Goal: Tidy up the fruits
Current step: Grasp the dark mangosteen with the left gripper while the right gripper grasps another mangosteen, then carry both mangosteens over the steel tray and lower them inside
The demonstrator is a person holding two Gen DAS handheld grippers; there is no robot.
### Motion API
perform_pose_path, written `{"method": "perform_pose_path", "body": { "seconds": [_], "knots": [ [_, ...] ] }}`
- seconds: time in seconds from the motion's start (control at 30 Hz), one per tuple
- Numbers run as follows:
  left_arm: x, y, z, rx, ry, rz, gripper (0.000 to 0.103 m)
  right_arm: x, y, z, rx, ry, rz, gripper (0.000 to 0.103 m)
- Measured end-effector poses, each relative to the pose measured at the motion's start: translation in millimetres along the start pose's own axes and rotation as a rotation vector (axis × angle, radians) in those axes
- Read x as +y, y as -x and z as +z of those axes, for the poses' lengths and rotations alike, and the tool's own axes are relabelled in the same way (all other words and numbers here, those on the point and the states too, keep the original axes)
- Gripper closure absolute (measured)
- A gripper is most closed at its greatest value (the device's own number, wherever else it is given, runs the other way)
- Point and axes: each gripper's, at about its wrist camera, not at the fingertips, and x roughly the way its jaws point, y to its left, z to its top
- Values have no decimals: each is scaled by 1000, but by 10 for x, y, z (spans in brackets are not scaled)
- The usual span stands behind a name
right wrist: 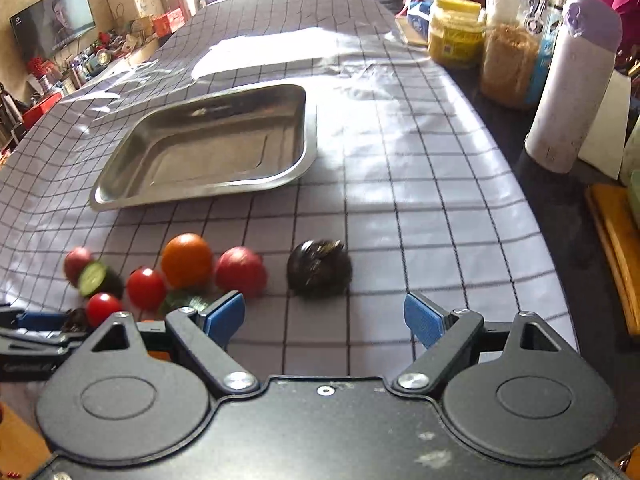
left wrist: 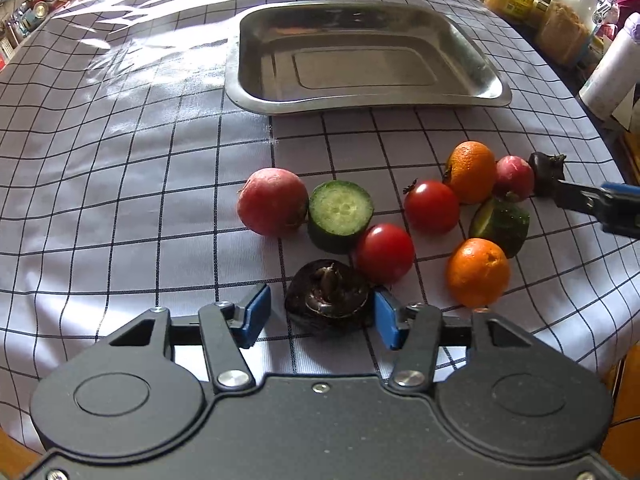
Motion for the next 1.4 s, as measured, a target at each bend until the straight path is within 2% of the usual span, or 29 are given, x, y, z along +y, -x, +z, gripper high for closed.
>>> {"method": "perform_pose_path", "body": {
  "seconds": [0.03, 0.2, 0.3, 0.33, 0.37, 0.43, 0.6, 0.87, 1.1, 1.4],
  "knots": [
    [-5, 6, 0, -3, 0, -1, 50, -2, -12, 6, -7, 4, -3, 14],
    [9, 16, -15, -13, 12, -7, 50, -27, -127, 43, -9, 7, 5, 20],
    [22, 23, -19, -18, 22, -14, 50, -43, -178, 62, -16, -7, 1, 34],
    [26, 24, -17, -17, 25, -16, 50, -46, -201, 75, -6, -4, 4, 46],
    [34, 27, -14, -16, 29, -21, 50, -52, -235, 85, 14, -7, 13, 52],
    [52, 35, -15, -9, 37, -40, 50, -51, -275, 89, 26, -17, 28, 58],
    [83, 93, -22, -8, 42, -57, 50, -3, -271, 84, 32, -13, 8, 58],
    [119, 282, 102, -74, 38, -52, 50, 25, -156, 114, 36, -38, 22, 58],
    [151, 350, 436, -160, 56, -42, 50, 121, -83, 275, -4, -43, 55, 58],
    [124, 223, 947, -240, 88, 26, 50, 311, -122, 669, -78, -59, 116, 58]
  ]
}}
